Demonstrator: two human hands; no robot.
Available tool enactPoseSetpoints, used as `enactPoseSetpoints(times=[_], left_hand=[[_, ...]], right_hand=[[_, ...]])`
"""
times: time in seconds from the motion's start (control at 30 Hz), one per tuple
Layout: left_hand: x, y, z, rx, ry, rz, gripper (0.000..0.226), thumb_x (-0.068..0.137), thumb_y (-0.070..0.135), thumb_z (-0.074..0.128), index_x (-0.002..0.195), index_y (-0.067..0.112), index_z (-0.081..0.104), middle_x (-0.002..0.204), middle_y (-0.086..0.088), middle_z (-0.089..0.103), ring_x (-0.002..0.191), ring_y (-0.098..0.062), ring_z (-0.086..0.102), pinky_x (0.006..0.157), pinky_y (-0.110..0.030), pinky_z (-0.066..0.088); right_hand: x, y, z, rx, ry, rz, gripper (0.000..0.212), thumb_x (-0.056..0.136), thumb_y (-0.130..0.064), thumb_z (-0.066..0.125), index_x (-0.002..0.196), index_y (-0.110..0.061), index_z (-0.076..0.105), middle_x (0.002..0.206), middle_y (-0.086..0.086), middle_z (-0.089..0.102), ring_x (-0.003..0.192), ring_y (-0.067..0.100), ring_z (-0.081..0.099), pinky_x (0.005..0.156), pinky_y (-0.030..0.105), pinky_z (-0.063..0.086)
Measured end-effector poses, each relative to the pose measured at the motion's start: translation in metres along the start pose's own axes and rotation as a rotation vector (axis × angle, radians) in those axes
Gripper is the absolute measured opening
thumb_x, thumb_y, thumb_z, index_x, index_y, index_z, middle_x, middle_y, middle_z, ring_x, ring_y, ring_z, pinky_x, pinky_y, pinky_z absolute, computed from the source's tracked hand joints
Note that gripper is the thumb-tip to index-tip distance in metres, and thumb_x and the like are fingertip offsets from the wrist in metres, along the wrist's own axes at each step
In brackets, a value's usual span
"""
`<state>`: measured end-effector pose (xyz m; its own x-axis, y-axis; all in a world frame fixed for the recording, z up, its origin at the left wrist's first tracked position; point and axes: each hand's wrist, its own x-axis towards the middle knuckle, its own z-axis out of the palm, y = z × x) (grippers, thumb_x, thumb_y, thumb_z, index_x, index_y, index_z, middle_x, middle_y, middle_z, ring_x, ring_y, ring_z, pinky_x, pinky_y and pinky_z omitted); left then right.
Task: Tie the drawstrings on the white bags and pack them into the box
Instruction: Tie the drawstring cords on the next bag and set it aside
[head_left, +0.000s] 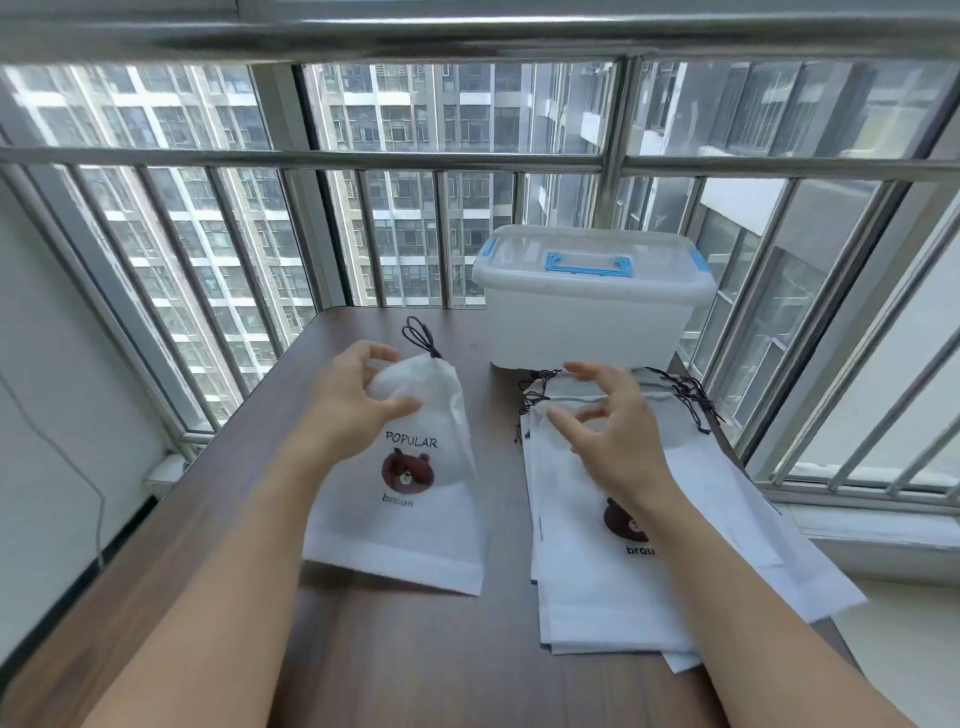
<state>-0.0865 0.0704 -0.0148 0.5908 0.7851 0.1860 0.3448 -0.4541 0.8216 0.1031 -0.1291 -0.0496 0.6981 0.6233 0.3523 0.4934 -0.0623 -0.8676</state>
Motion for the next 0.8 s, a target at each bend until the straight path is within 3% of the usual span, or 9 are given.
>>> enactPoseSetpoints(times=[0.1,0.2,0.27,0.33,0.47,0.57,0.63,0.7,0.8], left_hand=[[0.026,-0.016,-0.014,0.072,0.088,-0.04,0.054,0.079,0.021,0.084,0.124,0.018,0.055,0.115,-0.001,0.06,0.098,-0.02,0.06,0.071,-0.022,0.046],[0.044,-0.037,-0.01,0.235,0.167,-0.074,0.074,0.082,0.038,0.08,0.141,0.015,0.043,0.136,-0.008,0.055,0.12,-0.027,0.054,0.097,-0.037,0.045],[0.047,-0.046,-0.001,0.406,0.184,-0.04,0.092,0.082,0.049,0.075,0.151,0.011,0.029,0.153,-0.013,0.038,0.141,-0.032,0.035,0.117,-0.045,0.03],[0.041,-0.045,0.015,0.452,0.242,0.018,0.094,0.084,0.05,0.072,0.153,0.01,0.025,0.16,-0.013,0.025,0.149,-0.032,0.019,0.122,-0.044,0.017],[0.003,-0.015,0.049,0.081,0.361,0.224,0.068,0.083,0.053,0.069,0.132,0.01,0.054,0.142,-0.009,0.048,0.136,-0.024,0.039,0.114,-0.032,0.028],[-0.03,0.03,0.065,-0.275,0.022,0.117,0.068,0.072,0.066,0.068,0.126,0.025,0.057,0.128,0.009,0.058,0.121,-0.005,0.053,0.1,-0.025,0.042],[-0.042,0.048,0.077,-0.301,-0.231,0.047,0.061,0.072,0.054,0.079,0.122,0.028,0.056,0.121,0.018,0.06,0.116,0.001,0.056,0.096,-0.022,0.045],[-0.043,0.054,0.082,-0.27,-0.28,0.027,0.043,0.081,0.032,0.081,0.115,0.025,0.056,0.107,0.021,0.063,0.1,0.005,0.061,0.084,-0.017,0.048],[-0.036,0.05,0.071,-0.559,-0.255,-0.127,0.026,0.085,0.007,0.076,0.11,0.011,0.069,0.094,-0.007,0.077,0.075,-0.017,0.072,0.06,-0.024,0.055]], right_hand=[[0.006,0.007,-0.01,-0.472,-0.026,-0.063,0.054,0.088,-0.02,0.075,0.137,-0.03,0.056,0.133,-0.011,0.048,0.093,0.012,0.064,0.086,0.029,0.049],[0.009,0.015,-0.012,-0.575,-0.031,0.014,0.037,0.091,-0.021,0.072,0.128,-0.025,0.066,0.133,-0.006,0.052,0.117,0.019,0.057,0.092,0.033,0.043],[0.01,0.02,-0.013,-0.559,0.015,0.001,0.02,0.092,-0.02,0.071,0.111,-0.023,0.075,0.123,-0.006,0.06,0.11,0.02,0.061,0.087,0.033,0.045],[0.011,0.021,-0.014,-0.544,0.069,-0.04,0.012,0.091,-0.02,0.072,0.101,-0.023,0.079,0.115,-0.007,0.066,0.097,0.017,0.063,0.081,0.033,0.047],[0.01,0.013,-0.013,-0.493,0.139,-0.142,0.01,0.091,-0.021,0.074,0.099,-0.022,0.079,0.102,-0.004,0.075,0.075,0.01,0.055,0.074,0.03,0.047],[0.008,-0.002,-0.012,-0.463,0.178,-0.213,0.011,0.092,-0.024,0.072,0.101,-0.022,0.079,0.096,-0.003,0.078,0.085,0.02,0.069,0.079,0.038,0.055],[0.008,-0.014,-0.009,-0.411,0.168,-0.251,0.01,0.091,-0.026,0.073,0.098,-0.023,0.079,0.092,-0.005,0.078,0.086,0.018,0.071,0.078,0.038,0.056],[0.007,-0.028,-0.007,-0.292,0.105,-0.249,0.01,0.09,-0.028,0.075,0.097,-0.025,0.079,0.089,-0.008,0.077,0.085,0.012,0.07,0.079,0.037,0.055],[0.013,-0.038,-0.013,-0.535,-0.071,-0.157,0.027,0.09,-0.047,0.07,0.111,-0.03,0.074,0.099,-0.006,0.074,0.103,0.014,0.056,0.092,0.038,0.048]])
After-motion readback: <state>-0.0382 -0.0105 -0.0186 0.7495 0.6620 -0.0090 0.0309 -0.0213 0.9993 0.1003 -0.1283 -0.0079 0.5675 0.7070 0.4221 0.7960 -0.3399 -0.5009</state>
